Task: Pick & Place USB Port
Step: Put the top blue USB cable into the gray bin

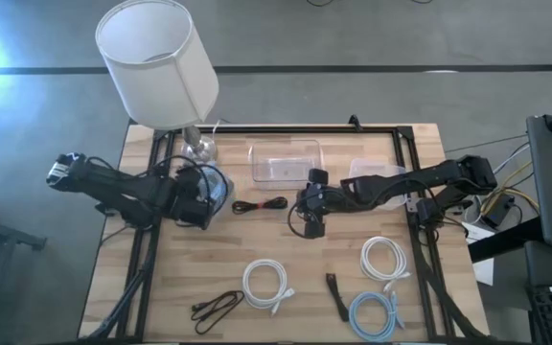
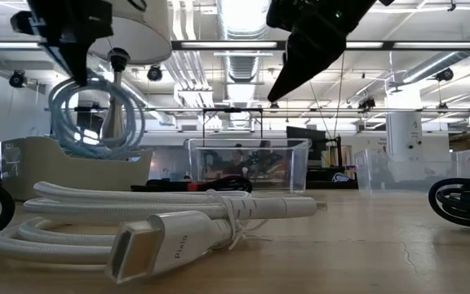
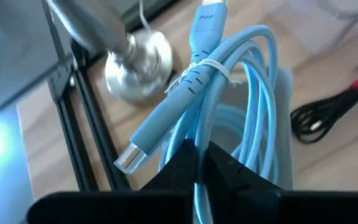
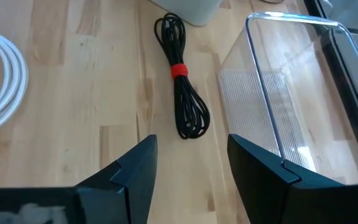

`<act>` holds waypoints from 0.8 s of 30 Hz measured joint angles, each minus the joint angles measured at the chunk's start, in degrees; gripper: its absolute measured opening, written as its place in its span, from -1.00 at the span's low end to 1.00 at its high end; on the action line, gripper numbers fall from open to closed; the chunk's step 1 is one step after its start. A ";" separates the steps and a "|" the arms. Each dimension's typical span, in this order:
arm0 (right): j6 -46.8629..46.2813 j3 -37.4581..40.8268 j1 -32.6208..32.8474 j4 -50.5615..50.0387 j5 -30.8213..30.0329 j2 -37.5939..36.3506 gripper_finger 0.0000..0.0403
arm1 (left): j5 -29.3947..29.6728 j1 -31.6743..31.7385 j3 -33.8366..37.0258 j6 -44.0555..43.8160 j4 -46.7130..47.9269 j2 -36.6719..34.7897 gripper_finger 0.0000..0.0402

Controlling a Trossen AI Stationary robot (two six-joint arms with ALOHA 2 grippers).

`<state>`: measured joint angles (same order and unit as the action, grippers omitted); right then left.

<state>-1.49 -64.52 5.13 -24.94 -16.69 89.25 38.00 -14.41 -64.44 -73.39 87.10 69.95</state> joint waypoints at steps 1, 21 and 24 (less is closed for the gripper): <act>0.00 0.06 0.00 0.03 0.00 0.00 -0.05 | -1.11 0.00 0.71 -0.38 -0.25 0.02 -0.91; 0.00 0.36 0.00 0.34 0.04 0.00 -0.05 | -12.46 0.17 11.34 -2.62 -6.59 0.70 -0.80; -0.02 0.42 0.00 0.38 0.04 0.00 -0.05 | -12.92 0.17 13.02 -2.57 -7.58 0.74 -0.69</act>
<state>-1.51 -64.10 5.13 -24.56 -16.64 89.25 25.08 -14.24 -51.41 -75.96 79.52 70.70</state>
